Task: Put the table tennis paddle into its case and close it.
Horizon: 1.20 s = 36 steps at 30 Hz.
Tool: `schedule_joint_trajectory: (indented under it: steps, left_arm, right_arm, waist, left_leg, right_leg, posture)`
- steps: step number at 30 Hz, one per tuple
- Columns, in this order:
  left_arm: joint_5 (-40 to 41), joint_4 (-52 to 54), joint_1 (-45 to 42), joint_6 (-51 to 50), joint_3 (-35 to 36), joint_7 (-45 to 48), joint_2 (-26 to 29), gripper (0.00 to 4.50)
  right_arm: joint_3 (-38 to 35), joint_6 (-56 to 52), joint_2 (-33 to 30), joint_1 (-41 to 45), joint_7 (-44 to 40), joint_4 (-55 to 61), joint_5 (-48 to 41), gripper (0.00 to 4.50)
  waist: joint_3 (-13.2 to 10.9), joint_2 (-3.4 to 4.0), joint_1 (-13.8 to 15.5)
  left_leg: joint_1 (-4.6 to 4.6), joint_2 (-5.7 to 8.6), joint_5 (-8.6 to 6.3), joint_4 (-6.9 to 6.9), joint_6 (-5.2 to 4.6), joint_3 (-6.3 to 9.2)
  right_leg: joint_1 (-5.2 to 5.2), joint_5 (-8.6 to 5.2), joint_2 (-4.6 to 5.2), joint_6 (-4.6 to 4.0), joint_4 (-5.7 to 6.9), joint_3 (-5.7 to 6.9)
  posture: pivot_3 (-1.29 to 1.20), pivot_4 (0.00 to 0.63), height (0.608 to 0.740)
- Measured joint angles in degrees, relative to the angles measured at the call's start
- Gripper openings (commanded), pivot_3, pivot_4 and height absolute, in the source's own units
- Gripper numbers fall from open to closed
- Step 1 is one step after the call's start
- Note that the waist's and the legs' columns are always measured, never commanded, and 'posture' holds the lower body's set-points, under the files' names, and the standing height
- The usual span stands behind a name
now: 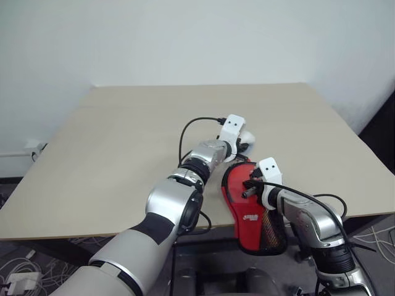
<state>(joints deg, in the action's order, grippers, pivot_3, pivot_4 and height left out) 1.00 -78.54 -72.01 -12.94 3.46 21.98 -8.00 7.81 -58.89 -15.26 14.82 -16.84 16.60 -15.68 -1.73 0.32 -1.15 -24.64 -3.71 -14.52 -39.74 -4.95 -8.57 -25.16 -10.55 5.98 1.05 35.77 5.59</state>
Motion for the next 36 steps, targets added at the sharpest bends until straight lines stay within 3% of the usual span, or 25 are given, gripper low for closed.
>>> schedule_joint_trajectory:
  steps: [26,29,36]
  left_arm:
    - [-7.48,-0.49,0.66,7.99,-5.22,3.63,-1.89,0.59]
    - [-6.90,-0.49,0.72,7.75,-4.73,4.74,-1.89,1.44]
    - [-7.19,-0.48,0.82,7.52,-5.44,8.78,-1.89,3.98]
  right_arm:
    - [0.16,-0.30,0.87,-1.63,1.64,2.18,0.12,0.00]
    - [0.34,-0.04,0.85,-1.61,1.64,2.03,0.13,0.00]
    - [0.46,0.59,0.66,-1.35,1.30,1.53,0.07,0.00]
  waist:
    - [0.00,-0.01,0.03]
    - [0.00,-0.01,0.03]
    - [-0.01,-0.01,0.00]
  left_leg:
    - [-0.01,0.01,-0.13,-0.05,0.05,0.01]
    - [-0.02,0.01,-0.13,-0.06,0.04,0.01]
    - [-0.01,0.01,-0.14,-0.06,0.02,0.01]
  right_leg:
    - [-0.01,-0.01,0.03,0.00,0.00,0.00]
    - [-0.01,-0.01,0.03,0.00,0.00,0.00]
    - [-0.01,-0.01,0.03,0.00,0.01,0.00]
  posture:
    - [0.00,0.000,0.724]
    - [0.00,0.000,0.724]
    - [0.00,0.000,0.724]
